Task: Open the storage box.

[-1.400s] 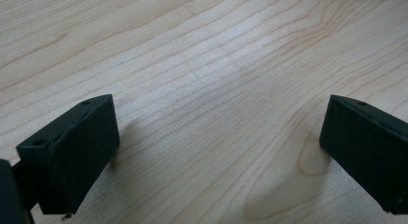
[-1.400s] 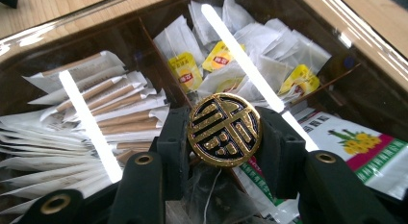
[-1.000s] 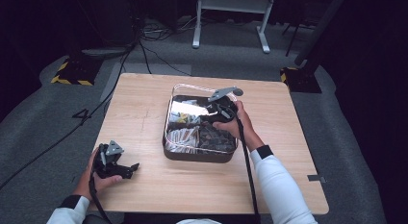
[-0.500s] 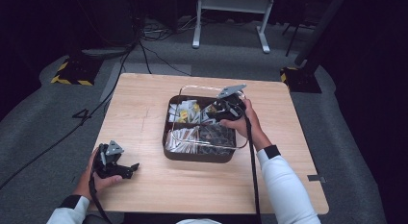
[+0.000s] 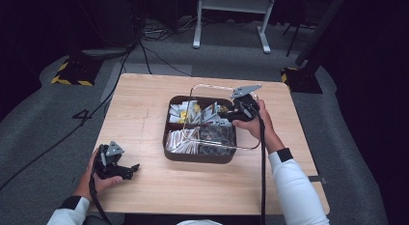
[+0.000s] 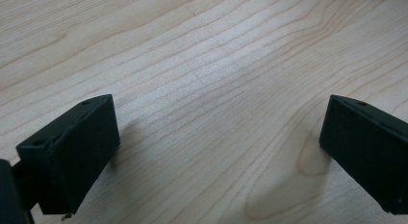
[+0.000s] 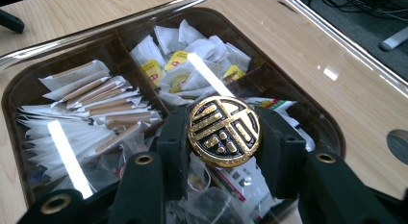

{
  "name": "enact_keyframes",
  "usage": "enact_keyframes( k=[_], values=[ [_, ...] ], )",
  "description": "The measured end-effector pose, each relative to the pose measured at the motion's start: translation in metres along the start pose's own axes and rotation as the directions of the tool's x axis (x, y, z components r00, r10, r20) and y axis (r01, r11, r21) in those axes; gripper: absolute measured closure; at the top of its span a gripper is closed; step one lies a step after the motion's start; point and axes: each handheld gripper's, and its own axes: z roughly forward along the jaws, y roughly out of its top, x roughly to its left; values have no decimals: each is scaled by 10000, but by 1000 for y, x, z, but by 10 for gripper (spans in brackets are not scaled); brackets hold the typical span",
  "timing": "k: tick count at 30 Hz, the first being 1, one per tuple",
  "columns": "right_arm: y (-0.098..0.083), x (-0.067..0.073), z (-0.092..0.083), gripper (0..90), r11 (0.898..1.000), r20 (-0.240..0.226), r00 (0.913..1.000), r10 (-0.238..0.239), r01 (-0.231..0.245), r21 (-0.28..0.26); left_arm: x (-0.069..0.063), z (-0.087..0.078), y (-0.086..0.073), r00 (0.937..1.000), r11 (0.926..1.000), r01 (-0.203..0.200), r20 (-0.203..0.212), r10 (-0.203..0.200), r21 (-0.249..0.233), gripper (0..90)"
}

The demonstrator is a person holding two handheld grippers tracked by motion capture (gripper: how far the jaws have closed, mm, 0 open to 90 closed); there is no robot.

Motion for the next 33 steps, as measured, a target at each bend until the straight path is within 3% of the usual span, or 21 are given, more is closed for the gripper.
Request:
enact_keyframes(
  k=[22, 33],
  values=[
    [-30, -24, -51, 588, 9992, 656, 9971, 377, -368, -158, 0, 0, 0, 10000, 10000, 4, 3, -4, -1, 5],
    [-42, -32, -65, 588, 9983, 869, 9947, 557, -541, -202, 0, 0, 0, 10000, 10000, 3, 2, -3, -5, 5]
  ],
)
